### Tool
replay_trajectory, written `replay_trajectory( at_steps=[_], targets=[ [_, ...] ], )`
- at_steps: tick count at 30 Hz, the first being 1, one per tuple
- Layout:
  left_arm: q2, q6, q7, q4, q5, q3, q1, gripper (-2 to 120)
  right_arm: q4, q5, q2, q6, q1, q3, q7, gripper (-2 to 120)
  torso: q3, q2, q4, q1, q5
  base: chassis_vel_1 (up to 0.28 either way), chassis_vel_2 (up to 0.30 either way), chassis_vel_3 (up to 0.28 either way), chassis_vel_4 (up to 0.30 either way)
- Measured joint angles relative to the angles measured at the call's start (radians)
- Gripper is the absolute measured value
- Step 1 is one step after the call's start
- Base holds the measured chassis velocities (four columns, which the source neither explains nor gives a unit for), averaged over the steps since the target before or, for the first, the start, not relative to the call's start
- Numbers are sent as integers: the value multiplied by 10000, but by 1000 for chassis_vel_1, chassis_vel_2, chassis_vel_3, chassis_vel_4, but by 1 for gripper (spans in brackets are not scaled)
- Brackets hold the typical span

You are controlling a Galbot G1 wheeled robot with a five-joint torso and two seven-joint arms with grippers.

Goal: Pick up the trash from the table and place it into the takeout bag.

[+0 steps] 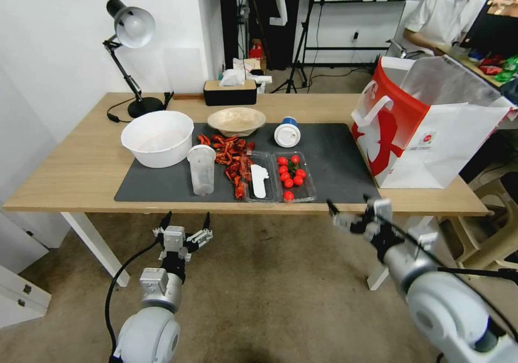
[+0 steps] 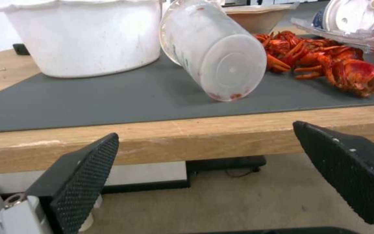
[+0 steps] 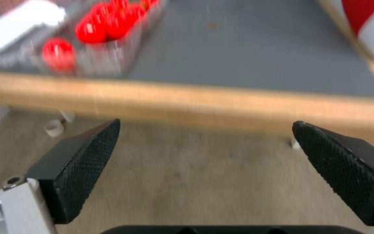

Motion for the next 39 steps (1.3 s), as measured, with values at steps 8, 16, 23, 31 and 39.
replay_trajectory(
  at_steps=[8,16,23,31,39],
  targets=[
    [-43,-102,15,14,58,63,75,100,-163,-493,625,0,-464,-95,-117,100,0,0,1,0,1,0,0,0,0],
    [-31,-138,28,52,81,87,98,100,-729,-720,1076,0,-224,-336,-596,100,1,-1,2,3,0,0,0,0,0],
    [-7,-146,33,53,86,88,120,100,-970,-837,1223,0,-309,-364,-736,100,1,-1,1,2,1,0,0,0,0],
    [-46,-154,35,71,114,123,143,100,-955,-868,1206,0,-316,-291,-758,100,1,-1,2,2,1,0,0,0,0],
    [-66,-159,38,90,142,125,158,100,-1000,-1008,1192,0,-265,-277,-766,100,2,-1,1,2,1,0,0,0,0]
  ],
)
